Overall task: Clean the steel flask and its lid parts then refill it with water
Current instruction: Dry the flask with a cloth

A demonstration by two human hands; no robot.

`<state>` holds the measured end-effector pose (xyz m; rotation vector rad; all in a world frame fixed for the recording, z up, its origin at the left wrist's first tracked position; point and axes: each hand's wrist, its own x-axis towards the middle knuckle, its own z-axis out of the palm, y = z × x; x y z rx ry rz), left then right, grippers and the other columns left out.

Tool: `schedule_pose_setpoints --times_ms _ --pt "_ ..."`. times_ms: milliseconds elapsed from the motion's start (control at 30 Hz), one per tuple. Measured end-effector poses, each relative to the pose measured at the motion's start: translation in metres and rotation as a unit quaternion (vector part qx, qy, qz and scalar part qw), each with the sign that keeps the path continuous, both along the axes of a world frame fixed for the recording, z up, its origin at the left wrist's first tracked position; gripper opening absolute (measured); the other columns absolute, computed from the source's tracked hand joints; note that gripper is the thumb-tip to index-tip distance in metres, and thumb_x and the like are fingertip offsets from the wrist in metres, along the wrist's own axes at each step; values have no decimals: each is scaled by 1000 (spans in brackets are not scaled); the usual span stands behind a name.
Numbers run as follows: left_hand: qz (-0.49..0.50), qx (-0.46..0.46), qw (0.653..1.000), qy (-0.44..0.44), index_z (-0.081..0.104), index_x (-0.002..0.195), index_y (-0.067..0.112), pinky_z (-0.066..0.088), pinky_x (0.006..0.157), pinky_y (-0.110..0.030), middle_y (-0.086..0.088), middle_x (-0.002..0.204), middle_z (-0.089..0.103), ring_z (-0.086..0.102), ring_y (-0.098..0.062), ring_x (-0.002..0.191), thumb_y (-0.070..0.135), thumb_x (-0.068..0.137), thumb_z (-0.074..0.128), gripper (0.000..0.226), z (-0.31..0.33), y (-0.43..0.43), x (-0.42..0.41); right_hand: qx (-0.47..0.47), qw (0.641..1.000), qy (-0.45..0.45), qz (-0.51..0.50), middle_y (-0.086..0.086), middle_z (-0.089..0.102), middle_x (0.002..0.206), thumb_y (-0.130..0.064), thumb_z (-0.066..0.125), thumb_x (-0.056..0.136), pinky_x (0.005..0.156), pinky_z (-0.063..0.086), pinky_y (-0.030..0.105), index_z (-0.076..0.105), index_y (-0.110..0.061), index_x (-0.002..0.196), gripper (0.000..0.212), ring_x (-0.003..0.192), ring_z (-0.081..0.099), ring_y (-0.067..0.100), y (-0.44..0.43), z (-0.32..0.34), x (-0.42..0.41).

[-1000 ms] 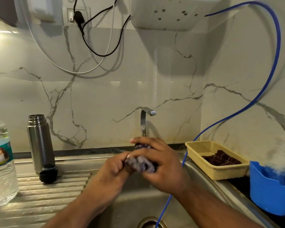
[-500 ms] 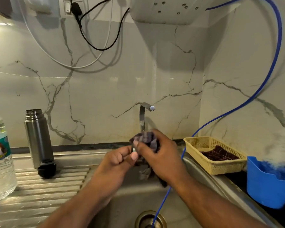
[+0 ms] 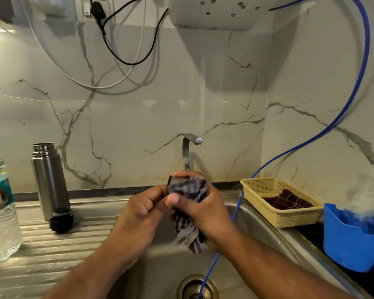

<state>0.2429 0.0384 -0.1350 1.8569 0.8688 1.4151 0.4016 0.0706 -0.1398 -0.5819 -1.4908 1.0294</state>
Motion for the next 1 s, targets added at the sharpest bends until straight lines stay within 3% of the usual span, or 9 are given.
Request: schedule_pose_setpoints --times_ms 100,200,333,500,567,667,767,867,1000 --pt "49 161 970 177 75 116 26 56 87 -28 11 106 76 71 -8 103 26 98 61 23 -3 10 -15 -241 958 92 122 19 74 97 -48 89 70 66 62 34 67 -3 119 70 74 71 27 -7 18 1" --pt "32 163 961 222 77 113 27 54 96 -27 16 116 73 67 -5 114 10 96 65 26 -3 12 -16 -260 959 23 115 18 74 91 -44 84 74 60 61 34 66 -1 117 63 64 68 28 -12 32 10" --pt "-144 -72 987 17 75 118 16 48 106 -37 -6 126 71 63 -20 124 16 102 56 24 2 5 -17 110 977 -142 -111 -1 76 101 -32 91 72 81 59 35 73 -23 105 39 92 74 14 -6 31 19" --pt "-167 -178 955 -169 73 109 1 55 93 -44 -27 113 70 67 -34 104 27 100 56 33 3 6 -15 454 797 -366 -157 0 52 144 -26 92 73 102 51 38 59 -19 134 69 132 52 18 12 11 31" --pt "-114 -105 982 -109 74 110 5 52 97 -41 -22 110 73 68 -32 107 26 97 56 30 -3 8 -11 404 847 -312 -151 -3 55 144 -25 93 73 106 50 36 60 -19 133 68 132 53 15 13 4 25" --pt "-6 55 997 53 78 106 20 51 89 -21 0 103 78 70 -14 102 26 99 58 23 -6 12 -11 74 989 -122 -44 -3 71 124 -43 87 74 104 53 42 69 -22 124 57 115 67 13 7 4 11" --pt "2 105 982 155 76 114 22 50 85 -17 6 111 72 68 -14 106 31 100 58 25 -12 21 -17 -254 956 -52 137 20 74 111 -64 70 81 85 61 50 69 -8 124 71 100 72 33 5 12 15" --pt "-4 95 977 190 74 116 35 49 93 -21 15 122 64 60 -12 119 47 96 55 31 -15 22 -20 -305 931 -65 188 23 72 104 -72 61 85 71 61 43 61 -8 134 81 91 72 36 6 13 23" --pt "50 105 984 135 71 121 44 40 106 -26 25 141 56 46 -3 135 52 92 59 32 -12 20 -18 -199 967 -28 154 24 70 116 -63 78 76 71 62 41 66 -7 128 77 96 69 36 12 8 21"
